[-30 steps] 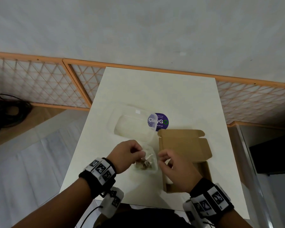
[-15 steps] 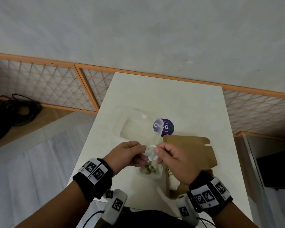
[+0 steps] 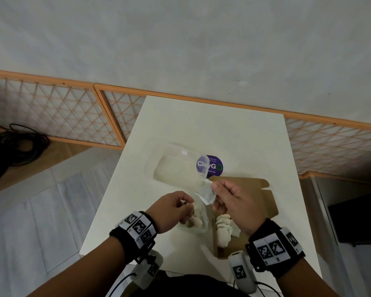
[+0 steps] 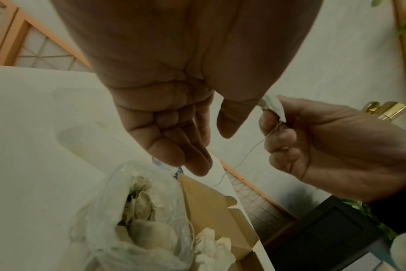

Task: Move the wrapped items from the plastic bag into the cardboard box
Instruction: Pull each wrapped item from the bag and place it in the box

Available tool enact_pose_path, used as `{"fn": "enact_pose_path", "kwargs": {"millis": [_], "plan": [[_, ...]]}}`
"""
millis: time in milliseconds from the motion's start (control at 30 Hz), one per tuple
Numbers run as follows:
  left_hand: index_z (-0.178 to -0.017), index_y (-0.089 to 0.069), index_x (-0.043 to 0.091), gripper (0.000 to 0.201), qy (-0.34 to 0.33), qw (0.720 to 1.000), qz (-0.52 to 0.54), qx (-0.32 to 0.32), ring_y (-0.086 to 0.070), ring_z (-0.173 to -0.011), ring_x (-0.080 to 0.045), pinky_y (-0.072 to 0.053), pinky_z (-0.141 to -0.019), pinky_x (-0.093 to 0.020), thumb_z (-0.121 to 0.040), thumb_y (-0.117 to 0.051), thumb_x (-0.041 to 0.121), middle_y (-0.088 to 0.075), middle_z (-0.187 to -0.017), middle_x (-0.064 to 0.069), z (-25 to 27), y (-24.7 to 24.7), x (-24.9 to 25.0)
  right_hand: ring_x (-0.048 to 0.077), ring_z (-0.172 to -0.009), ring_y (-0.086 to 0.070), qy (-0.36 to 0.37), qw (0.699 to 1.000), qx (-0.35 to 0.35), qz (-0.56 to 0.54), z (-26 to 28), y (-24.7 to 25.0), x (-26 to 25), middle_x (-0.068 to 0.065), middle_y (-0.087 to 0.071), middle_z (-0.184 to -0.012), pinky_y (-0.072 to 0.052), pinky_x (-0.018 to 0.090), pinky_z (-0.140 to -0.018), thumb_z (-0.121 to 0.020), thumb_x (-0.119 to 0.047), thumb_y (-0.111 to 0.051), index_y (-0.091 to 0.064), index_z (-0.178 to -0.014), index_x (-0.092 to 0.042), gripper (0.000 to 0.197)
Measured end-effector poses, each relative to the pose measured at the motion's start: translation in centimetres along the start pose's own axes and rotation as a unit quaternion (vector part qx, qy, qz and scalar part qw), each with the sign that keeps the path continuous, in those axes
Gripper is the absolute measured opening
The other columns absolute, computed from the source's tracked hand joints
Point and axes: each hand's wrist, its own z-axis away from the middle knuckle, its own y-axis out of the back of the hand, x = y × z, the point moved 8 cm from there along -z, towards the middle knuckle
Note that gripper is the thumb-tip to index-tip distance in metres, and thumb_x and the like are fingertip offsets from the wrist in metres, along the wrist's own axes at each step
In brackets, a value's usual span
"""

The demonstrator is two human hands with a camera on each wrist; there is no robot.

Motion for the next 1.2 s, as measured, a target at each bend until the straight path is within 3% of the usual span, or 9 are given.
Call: {"fn": "enact_pose_path", "kwargs": {"millis": [100,200,367,467,567,700,800,967,1200], "plan": [[-0.112,-0.069,0.014,0.020,-0.022,0.996,0.076,0.036,-0.069,-0.074,-0.015,-0.049,-0.061,-0.015,-0.101,-0.052,0.013,-0.077,-0.102,-0.012,0.5,0.7,1.4,0.012,-0.062,-0.059,-0.009,0.999,-0.021,0.028,0.3,-0.1,0.1,0.006,-0.062,-0.071,-0.045,0.025,-0.058,-0.107,-0.030,-0.052,-0.067,-0.098,-0.003,0.032],[-0.111,-0.073,0.018,0.017,-0.060,0.987,0.138,0.063,-0.071,-0.080,-0.014,-0.054,-0.072,-0.024,-0.101,-0.061,0.026,-0.075,-0.101,-0.007,1.1,1.5,3.5,0.011,-0.057,-0.056,-0.009,0.998,-0.034,0.050,0.6,-0.3,0.0,0.005,-0.059,-0.064,-0.044,0.021,-0.056,-0.107,-0.029,-0.054,-0.067,-0.087,-0.017,0.026],[-0.108,-0.072,0.026,0.018,-0.140,0.988,0.005,0.058,-0.056,-0.067,-0.011,-0.053,-0.069,-0.027,-0.091,-0.078,0.022,-0.060,-0.082,0.000,1.0,1.3,5.4,0.017,-0.056,-0.055,-0.016,0.998,-0.047,0.038,0.5,-1.0,-0.5,0.001,-0.061,-0.066,-0.043,0.021,-0.052,-0.107,-0.028,-0.055,-0.068,-0.095,-0.014,0.022],[-0.101,-0.074,0.024,0.008,-0.148,0.986,0.001,0.074,-0.068,-0.076,-0.026,-0.058,-0.076,-0.041,-0.094,-0.071,0.022,-0.074,-0.088,-0.007,1.0,1.8,5.6,0.012,-0.057,-0.052,-0.031,0.996,-0.073,0.029,0.5,-1.1,-0.3,0.001,-0.063,-0.070,-0.044,0.022,-0.054,-0.105,-0.024,-0.059,-0.067,-0.106,-0.009,0.017],[-0.095,-0.074,0.023,0.006,-0.130,0.988,0.003,0.087,-0.071,-0.082,-0.024,-0.058,-0.084,-0.046,-0.092,-0.070,0.025,-0.077,-0.092,-0.002,1.2,2.6,4.8,0.006,-0.062,-0.051,-0.011,0.994,-0.081,0.071,0.5,-0.5,-0.5,-0.004,-0.060,-0.072,-0.044,0.020,-0.058,-0.103,-0.019,-0.062,-0.068,-0.102,-0.006,0.014],[-0.100,-0.071,0.020,0.011,-0.121,0.992,0.015,0.036,-0.072,-0.080,-0.016,-0.060,-0.082,-0.039,-0.091,-0.076,0.023,-0.076,-0.097,-0.001,1.6,1.7,4.6,0.005,-0.068,-0.056,0.038,0.984,-0.064,0.162,0.8,-0.3,-2.7,0.008,-0.068,-0.080,-0.046,0.019,-0.064,-0.102,-0.023,-0.063,-0.070,-0.093,-0.015,0.014],[-0.104,-0.071,0.020,0.015,-0.149,0.988,0.026,0.023,-0.072,-0.079,-0.024,-0.060,-0.077,-0.038,-0.091,-0.078,0.024,-0.076,-0.096,0.000,1.8,1.0,5.5,0.003,-0.057,-0.049,0.076,0.967,-0.067,0.234,1.3,-1.0,-4.9,0.001,-0.062,-0.067,-0.038,0.015,-0.056,-0.102,-0.023,-0.062,-0.067,-0.088,-0.021,0.015],[-0.092,-0.072,0.022,0.005,-0.180,0.981,-0.048,0.056,-0.052,-0.062,-0.004,-0.047,-0.063,-0.022,-0.095,-0.073,0.024,-0.062,-0.070,0.012,2.0,1.4,6.5,0.006,-0.069,-0.056,0.152,0.913,-0.054,0.376,2.0,-1.2,-8.0,-0.013,-0.059,-0.065,-0.039,0.016,-0.059,-0.101,-0.027,-0.060,-0.062,-0.088,-0.030,0.013],[-0.094,-0.072,0.025,0.002,-0.199,0.978,-0.050,0.028,-0.067,-0.081,-0.019,-0.058,-0.078,-0.038,-0.096,-0.072,0.026,-0.071,-0.093,-0.003,3.4,1.0,7.4,0.013,-0.075,-0.062,0.171,0.925,-0.039,0.338,1.3,0.9,-10.3,-0.010,-0.067,-0.085,-0.049,0.025,-0.069,-0.101,-0.017,-0.056,-0.068,-0.106,-0.029,0.018]]}}
